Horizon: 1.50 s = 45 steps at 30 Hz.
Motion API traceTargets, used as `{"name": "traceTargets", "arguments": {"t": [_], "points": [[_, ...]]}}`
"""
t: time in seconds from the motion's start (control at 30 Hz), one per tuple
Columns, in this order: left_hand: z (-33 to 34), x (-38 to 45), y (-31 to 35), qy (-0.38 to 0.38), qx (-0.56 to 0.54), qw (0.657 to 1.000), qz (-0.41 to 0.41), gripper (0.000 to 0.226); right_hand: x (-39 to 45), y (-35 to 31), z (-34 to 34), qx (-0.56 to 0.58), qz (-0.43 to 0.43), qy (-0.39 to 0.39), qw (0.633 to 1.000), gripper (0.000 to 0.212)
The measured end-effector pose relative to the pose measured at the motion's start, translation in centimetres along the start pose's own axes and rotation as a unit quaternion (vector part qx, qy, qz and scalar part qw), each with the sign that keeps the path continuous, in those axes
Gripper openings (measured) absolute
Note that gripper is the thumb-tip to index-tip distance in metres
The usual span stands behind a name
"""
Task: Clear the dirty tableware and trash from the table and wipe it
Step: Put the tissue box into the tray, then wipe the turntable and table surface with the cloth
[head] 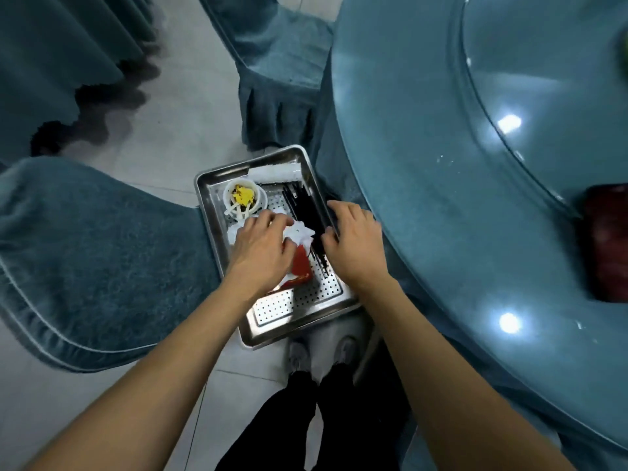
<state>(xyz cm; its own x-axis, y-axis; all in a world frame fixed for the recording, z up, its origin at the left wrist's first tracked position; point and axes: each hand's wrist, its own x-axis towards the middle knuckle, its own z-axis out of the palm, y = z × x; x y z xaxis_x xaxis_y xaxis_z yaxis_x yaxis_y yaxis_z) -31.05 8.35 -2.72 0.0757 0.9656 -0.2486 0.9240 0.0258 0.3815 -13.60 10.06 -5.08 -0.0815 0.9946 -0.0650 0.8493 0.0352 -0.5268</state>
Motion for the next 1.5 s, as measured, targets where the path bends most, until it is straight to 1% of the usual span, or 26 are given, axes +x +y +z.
{"name": "traceTargets", "arguments": {"t": [0.13, 0.23, 0.33, 0.57, 0.73, 0.93, 1.1, 1.17, 1.27, 1.4, 1.5], "points": [[-2.6, 1.6, 5.1, 0.016, 0.013, 0.998, 0.062, 0.037, -0.1, 1.7, -4.9, -0.017, 0.03, 0.067, 0.997, 0.046], [-3.7, 2.8, 9.0, 0.035, 0.011, 0.993, 0.11, 0.034, -0.4, 3.4, -8.2, -0.026, 0.057, 0.1, 0.993, 0.046], [-4.0, 4.1, 12.7, 0.034, 0.03, 0.988, 0.15, 0.035, -0.5, 5.8, -11.1, -0.023, 0.084, 0.124, 0.988, 0.048], [-2.4, 7.8, 21.6, 0.011, 0.058, 0.976, 0.208, 0.036, 0.1, 13.6, -16.8, -0.03, 0.137, 0.147, 0.979, 0.047], [0.6, 10.6, 28.9, -0.019, 0.074, 0.968, 0.237, 0.035, 0.2, 21.2, -20.9, -0.034, 0.184, 0.174, 0.967, 0.047], [5.3, 13.0, 36.5, -0.056, 0.089, 0.96, 0.261, 0.035, -1.0, 30.1, -24.2, -0.046, 0.236, 0.159, 0.958, 0.047], [8.7, 13.9, 41.0, -0.092, 0.101, 0.951, 0.277, 0.035, -2.3, 35.7, -25.2, -0.05, 0.259, 0.158, 0.952, 0.047], [9.8, 14.4, 42.3, -0.109, 0.112, 0.947, 0.281, 0.038, -2.7, 37.5, -25.3, -0.052, 0.265, 0.148, 0.951, 0.051], [11.4, 15.4, 44.0, -0.134, 0.132, 0.939, 0.288, 0.045, -3.2, 39.6, -25.2, -0.059, 0.271, 0.114, 0.954, 0.058], [13.2, 17.2, 45.8, -0.148, 0.146, 0.93, 0.304, 0.055, -3.9, 41.7, -24.5, -0.088, 0.253, 0.035, 0.963, 0.065], [14.8, 18.8, 46.5, -0.154, 0.139, 0.933, 0.293, 0.062, -4.3, 42.8, -23.2, -0.114, 0.235, 0.016, 0.965, 0.071]]}}
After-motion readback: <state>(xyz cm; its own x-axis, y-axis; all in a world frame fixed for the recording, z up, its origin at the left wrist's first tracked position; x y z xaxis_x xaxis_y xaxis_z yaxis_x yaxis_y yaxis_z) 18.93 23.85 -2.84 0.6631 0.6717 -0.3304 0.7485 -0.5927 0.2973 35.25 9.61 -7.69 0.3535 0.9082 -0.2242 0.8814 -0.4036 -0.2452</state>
